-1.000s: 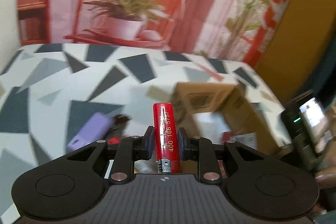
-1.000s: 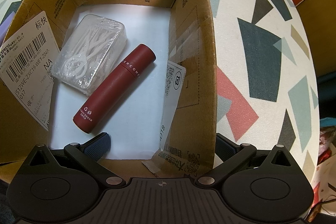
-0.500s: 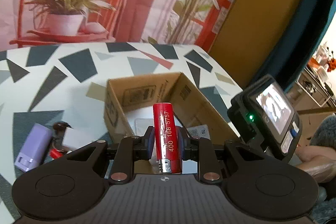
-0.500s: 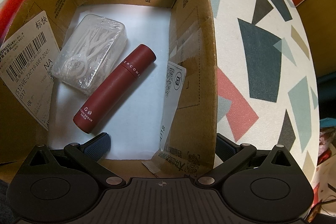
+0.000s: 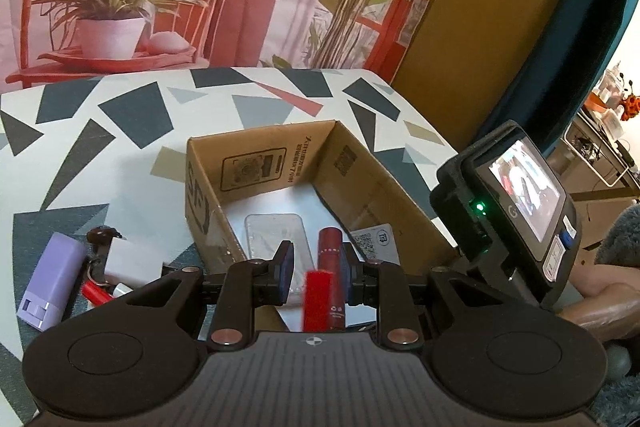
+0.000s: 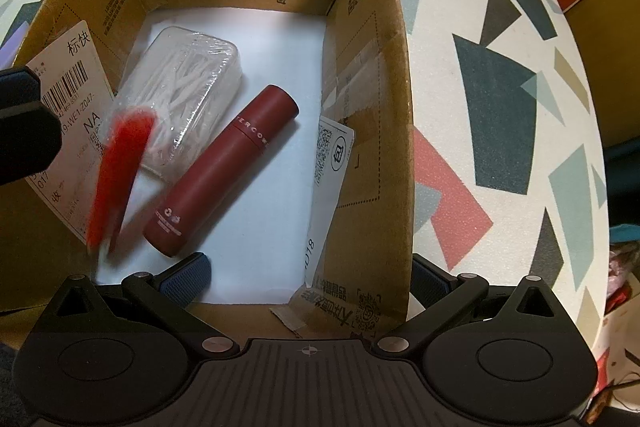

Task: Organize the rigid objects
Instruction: 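Open the left tool to drop the battery into the box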

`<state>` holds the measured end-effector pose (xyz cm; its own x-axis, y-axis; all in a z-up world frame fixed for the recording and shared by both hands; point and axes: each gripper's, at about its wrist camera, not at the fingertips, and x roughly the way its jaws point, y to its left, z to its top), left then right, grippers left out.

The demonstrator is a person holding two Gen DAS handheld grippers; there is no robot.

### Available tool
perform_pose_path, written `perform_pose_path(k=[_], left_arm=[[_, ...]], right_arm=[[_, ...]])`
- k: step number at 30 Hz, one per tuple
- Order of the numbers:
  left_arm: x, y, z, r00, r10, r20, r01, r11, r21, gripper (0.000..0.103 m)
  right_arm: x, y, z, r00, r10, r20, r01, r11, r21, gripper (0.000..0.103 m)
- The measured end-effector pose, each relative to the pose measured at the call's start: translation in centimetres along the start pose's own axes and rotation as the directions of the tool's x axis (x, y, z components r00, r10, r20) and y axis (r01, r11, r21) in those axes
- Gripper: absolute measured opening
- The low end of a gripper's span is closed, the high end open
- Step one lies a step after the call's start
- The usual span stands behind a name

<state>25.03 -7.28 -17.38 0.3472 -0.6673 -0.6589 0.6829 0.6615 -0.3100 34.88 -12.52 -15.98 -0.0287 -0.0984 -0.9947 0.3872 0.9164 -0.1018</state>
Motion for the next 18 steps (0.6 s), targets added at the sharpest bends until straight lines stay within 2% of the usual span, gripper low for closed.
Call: perform_pose_path(k=[18], left_arm=[[-2.8, 1.8, -0.7, 0.995, 0.085, 0.049, -0.082, 0.995, -0.063, 0.025]], right_arm=[[0.4, -0.6, -0.1, 1.000, 0.020, -0.004, -0.020, 0.999, 0.038, 0.103]])
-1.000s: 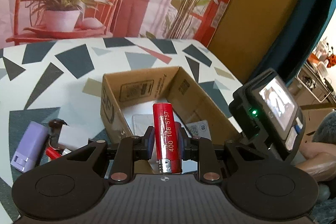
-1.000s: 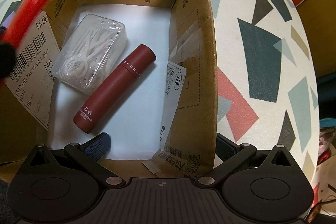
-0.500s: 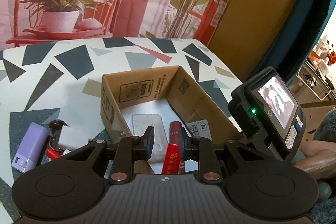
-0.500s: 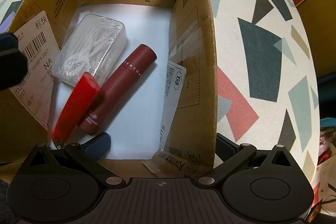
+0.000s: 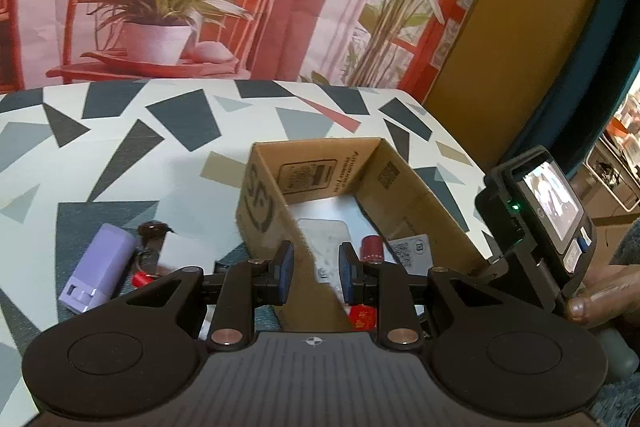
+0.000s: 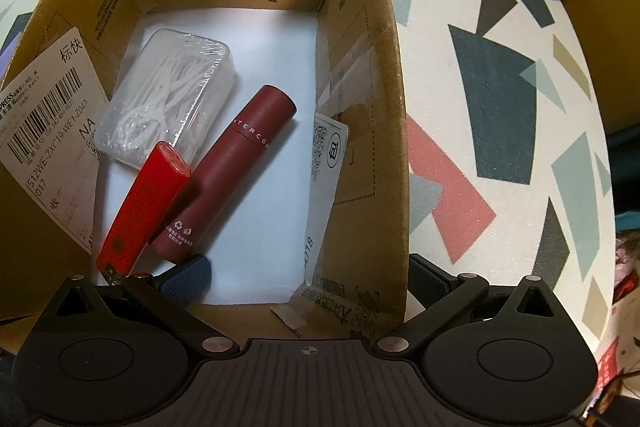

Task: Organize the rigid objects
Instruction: 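Open the left tool to drop the battery into the box, then move the left tool back to the red-capped whiteboard marker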

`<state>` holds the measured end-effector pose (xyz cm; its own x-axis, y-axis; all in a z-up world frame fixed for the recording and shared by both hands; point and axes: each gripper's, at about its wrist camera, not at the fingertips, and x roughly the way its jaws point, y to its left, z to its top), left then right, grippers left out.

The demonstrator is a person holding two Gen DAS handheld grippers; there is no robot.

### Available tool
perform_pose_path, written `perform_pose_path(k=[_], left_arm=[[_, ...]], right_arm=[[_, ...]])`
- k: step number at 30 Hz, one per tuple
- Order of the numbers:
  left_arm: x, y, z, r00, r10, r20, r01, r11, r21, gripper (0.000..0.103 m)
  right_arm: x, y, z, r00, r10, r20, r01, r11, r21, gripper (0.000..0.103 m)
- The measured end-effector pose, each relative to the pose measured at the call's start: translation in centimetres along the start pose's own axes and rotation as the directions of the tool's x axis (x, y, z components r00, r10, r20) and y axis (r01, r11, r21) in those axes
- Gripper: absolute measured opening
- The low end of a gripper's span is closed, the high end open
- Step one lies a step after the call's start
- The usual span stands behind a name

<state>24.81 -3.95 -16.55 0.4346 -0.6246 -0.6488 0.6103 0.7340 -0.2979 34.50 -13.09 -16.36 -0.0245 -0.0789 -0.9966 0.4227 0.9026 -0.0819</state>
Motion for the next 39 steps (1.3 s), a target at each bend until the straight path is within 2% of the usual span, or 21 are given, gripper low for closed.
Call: perform_pose_path(k=[7, 15, 19, 23, 27, 31, 35, 39], left_arm=[[-0.8, 1.4, -0.4, 0.998, 0.055, 0.003, -0.055, 0.998, -0.041, 0.025], [-1.8, 4.1, -1.4, 0.987, 0.159, -0.025, -0.161, 0.980, -0.114, 0.025], [-1.9, 5.5, -2.1, 0.972, 0.227, -0.063, -0.234, 0.963, -0.135, 0.025], [-1.7, 6.4, -2.7, 0.959, 0.265, -0.098, -0.278, 0.948, -0.157, 0.025], [-1.0, 6.7, -3.3, 0.954, 0.267, -0.138, -0.289, 0.939, -0.187, 0.025], [0.0, 5.9, -3.4, 0.960, 0.241, -0.146, -0.268, 0.941, -0.208, 0.026], [1.0, 4.7, -3.7, 0.963, 0.221, -0.156, -0.252, 0.943, -0.216, 0.026], [2.0, 4.1, -3.9, 0.959, 0.226, -0.172, -0.259, 0.945, -0.200, 0.026]], right_arm=[[0.3, -0.2, 0.5, 0.999, 0.007, -0.033, -0.006, 1.000, 0.027, 0.103], [1.1, -1.2, 1.2, 0.996, 0.037, -0.082, -0.035, 0.999, 0.036, 0.103], [1.2, -1.1, 1.2, 0.997, 0.025, -0.070, -0.024, 0.999, 0.023, 0.103], [1.2, -1.0, 1.1, 0.998, 0.019, -0.055, -0.019, 1.000, 0.007, 0.103], [0.9, -0.6, 0.8, 1.000, 0.010, -0.027, -0.010, 1.000, -0.009, 0.103], [0.3, 0.4, 0.4, 1.000, -0.022, 0.011, 0.022, 0.999, -0.044, 0.103], [0.3, 0.3, 0.4, 1.000, -0.018, 0.013, 0.019, 0.999, -0.040, 0.103], [0.3, 0.4, 0.4, 1.000, -0.023, 0.015, 0.024, 0.999, -0.042, 0.103]])
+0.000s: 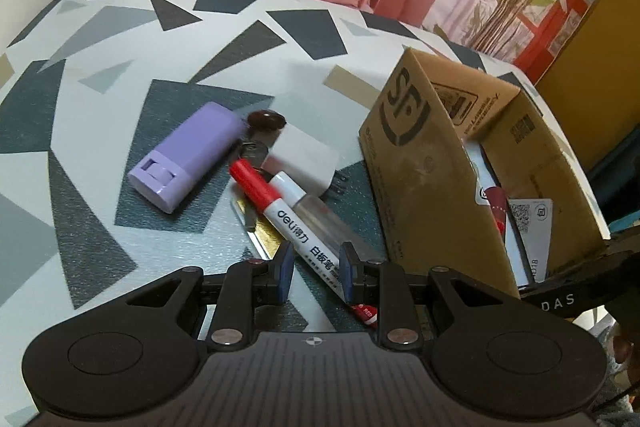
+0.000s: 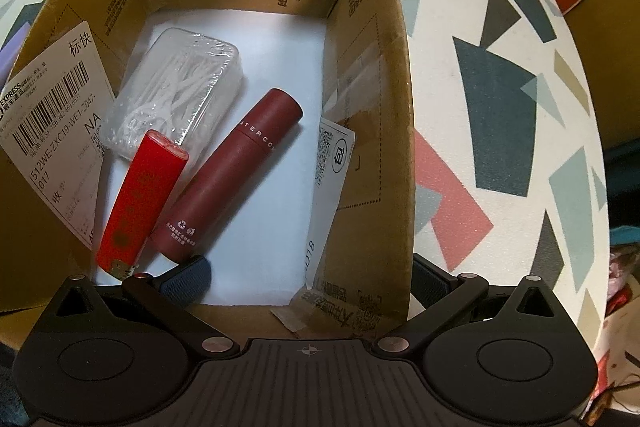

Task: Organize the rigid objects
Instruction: 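Move the left tool back to the red-capped whiteboard marker, then close the left tool on the red-capped whiteboard marker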

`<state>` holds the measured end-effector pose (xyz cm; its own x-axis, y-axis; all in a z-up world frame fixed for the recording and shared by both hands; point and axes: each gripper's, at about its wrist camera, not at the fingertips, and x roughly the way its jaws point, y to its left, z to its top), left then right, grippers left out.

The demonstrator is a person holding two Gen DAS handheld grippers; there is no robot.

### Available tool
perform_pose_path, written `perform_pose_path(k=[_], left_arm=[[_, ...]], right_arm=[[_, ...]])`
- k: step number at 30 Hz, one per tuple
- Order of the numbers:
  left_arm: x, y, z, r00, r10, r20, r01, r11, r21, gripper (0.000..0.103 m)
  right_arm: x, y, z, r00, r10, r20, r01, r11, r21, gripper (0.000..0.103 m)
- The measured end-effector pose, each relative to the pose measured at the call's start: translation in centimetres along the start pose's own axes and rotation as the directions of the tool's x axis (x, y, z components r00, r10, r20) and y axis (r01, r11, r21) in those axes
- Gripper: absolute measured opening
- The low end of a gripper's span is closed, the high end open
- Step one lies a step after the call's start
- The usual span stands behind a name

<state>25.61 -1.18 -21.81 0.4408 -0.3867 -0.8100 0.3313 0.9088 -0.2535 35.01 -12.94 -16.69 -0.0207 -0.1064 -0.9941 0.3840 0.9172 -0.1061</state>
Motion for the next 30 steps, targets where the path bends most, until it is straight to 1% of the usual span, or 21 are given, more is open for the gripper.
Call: perform_pose_path(k=[4, 10, 14, 19, 23, 27, 30], left_arm=[[0.6, 0.0, 0.0, 0.999, 0.037, -0.008, -0.037, 0.999, 0.004, 0.027], [0.9, 0.2, 0.3, 0.999, 0.037, -0.004, -0.037, 0.999, -0.010, 0.031], [1.2, -0.4, 0.5, 0.999, 0.039, 0.000, -0.039, 0.999, 0.012, 0.030], [1.2, -1.0, 0.0, 0.998, 0.056, 0.005, -0.056, 0.995, 0.078, 0.030], [0.8, -0.4, -0.1, 0.998, 0.066, 0.004, -0.066, 0.995, 0.080, 0.025], [0.1, 0.4, -0.3, 0.997, 0.079, 0.008, -0.079, 0.991, 0.109, 0.017], [-0.3, 1.0, -0.3, 0.995, 0.096, 0.007, -0.096, 0.988, 0.123, 0.014]], right_arm=[[0.0, 0.1, 0.0, 1.000, 0.000, 0.000, 0.000, 1.000, 0.000, 0.103], [-0.1, 0.1, -0.1, 1.000, -0.001, 0.000, 0.001, 1.000, 0.000, 0.103], [-0.2, 0.2, 0.0, 1.000, -0.003, -0.001, 0.003, 1.000, 0.000, 0.103], [-0.2, 0.1, 0.0, 1.000, -0.003, 0.000, 0.003, 1.000, 0.000, 0.103], [-0.2, 0.2, 0.0, 1.000, -0.003, 0.000, 0.003, 1.000, 0.000, 0.103], [-0.2, 0.2, 0.0, 1.000, -0.003, 0.000, 0.003, 1.000, 0.000, 0.103], [-0.2, 0.2, 0.0, 1.000, -0.003, 0.000, 0.003, 1.000, 0.000, 0.103]])
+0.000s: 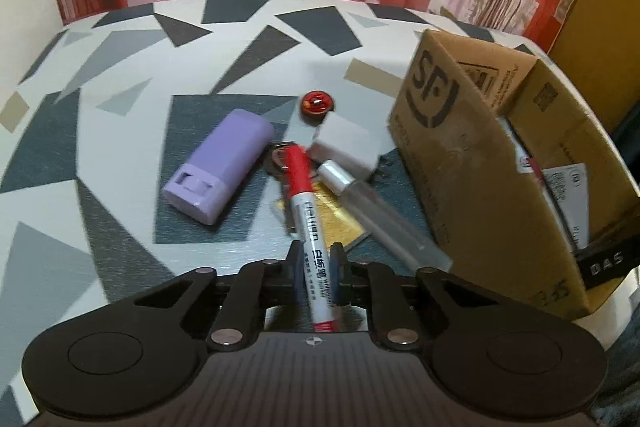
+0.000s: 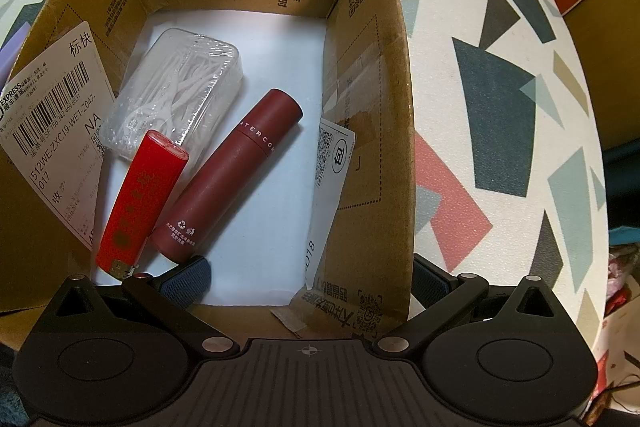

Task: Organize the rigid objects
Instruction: 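Close the left tool on the red-capped whiteboard marker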

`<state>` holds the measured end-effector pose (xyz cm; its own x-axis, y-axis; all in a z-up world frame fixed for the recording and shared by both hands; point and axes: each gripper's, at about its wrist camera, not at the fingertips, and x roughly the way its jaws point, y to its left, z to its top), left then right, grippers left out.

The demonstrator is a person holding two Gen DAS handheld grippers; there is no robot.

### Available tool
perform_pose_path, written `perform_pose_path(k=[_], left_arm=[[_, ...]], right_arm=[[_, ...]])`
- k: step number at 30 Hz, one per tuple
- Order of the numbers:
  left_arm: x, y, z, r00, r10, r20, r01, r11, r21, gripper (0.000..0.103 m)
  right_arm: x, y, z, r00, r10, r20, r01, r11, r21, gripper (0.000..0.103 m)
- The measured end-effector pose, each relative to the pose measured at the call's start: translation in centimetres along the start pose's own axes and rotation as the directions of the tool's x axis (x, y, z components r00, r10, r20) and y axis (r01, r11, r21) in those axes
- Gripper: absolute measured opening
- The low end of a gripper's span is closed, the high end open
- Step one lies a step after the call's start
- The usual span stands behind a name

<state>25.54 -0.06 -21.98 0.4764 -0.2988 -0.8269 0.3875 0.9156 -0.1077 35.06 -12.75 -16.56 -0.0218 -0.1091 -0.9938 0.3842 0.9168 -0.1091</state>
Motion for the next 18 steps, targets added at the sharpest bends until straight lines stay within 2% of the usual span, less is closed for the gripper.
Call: perform_pose_path(k=[7, 10, 18], left_arm=[[0.4, -0.1, 0.1, 1.000, 0.024, -0.009, -0.024, 1.000, -0.012, 0.017], [1.1, -0.5, -0.2, 0.999, 0.008, -0.037, -0.008, 1.000, -0.013, 0.017], [0.5, -0.4, -0.4, 1.000, 0.005, 0.004, -0.005, 1.000, -0.012, 0.016]], right_arm=[[0.0, -0.1, 0.0, 1.000, -0.001, 0.000, 0.001, 1.000, 0.000, 0.103], [0.0, -0.1, 0.0, 1.000, 0.001, 0.000, -0.001, 1.000, 0.000, 0.103], [0.1, -0.2, 0.0, 1.000, 0.000, 0.000, 0.000, 1.000, 0.000, 0.103]])
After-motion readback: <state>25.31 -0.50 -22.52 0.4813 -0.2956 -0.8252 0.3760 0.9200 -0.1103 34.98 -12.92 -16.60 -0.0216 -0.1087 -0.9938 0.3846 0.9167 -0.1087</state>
